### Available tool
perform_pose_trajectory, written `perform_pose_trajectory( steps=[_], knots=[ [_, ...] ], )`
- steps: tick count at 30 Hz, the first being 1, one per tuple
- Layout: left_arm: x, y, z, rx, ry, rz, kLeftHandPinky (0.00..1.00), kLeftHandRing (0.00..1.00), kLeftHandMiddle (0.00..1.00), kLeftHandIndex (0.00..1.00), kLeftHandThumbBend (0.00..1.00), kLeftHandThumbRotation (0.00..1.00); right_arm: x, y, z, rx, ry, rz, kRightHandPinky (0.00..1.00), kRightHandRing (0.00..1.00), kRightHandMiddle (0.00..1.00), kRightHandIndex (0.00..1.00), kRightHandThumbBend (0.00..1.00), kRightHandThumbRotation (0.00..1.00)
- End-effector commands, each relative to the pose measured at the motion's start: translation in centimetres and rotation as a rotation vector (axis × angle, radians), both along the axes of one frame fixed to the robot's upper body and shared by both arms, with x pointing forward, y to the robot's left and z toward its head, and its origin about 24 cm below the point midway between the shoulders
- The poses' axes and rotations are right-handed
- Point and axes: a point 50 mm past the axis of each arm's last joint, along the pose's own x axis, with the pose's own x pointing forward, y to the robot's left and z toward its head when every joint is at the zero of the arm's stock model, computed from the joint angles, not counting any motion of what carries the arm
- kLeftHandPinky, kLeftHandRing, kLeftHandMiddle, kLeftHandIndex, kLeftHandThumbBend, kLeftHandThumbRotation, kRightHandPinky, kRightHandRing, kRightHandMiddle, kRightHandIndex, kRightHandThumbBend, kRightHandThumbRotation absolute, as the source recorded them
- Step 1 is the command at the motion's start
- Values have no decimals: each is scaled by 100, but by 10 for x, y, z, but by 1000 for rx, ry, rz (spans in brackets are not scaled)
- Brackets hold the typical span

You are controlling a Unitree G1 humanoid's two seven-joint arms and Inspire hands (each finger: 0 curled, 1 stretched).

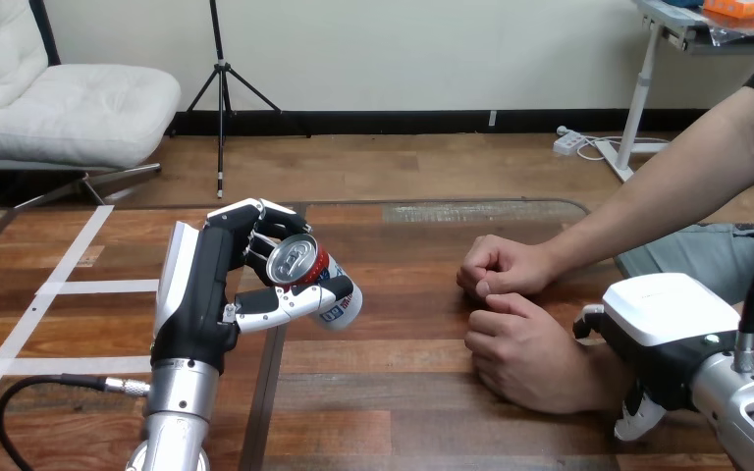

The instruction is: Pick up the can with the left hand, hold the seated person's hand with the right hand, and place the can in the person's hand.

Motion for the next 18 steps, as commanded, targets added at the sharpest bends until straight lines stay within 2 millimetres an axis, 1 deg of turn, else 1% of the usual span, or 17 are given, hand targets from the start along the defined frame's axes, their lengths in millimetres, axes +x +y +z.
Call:
perform_pose_trajectory(
  steps=[1, 18],
  knots=[
    [13, 1, 27, -14, -121, -7, 30, 37, 44, 45, 68, 0, 16, 0, 18, -42, -60, 1, 81, 83, 82, 80, 79, 3],
    [13, 2, 26, -21, -116, -7, 29, 36, 44, 45, 67, 0, 26, 0, 10, -90, -5, -11, 80, 82, 82, 80, 77, 6]
  ],
)
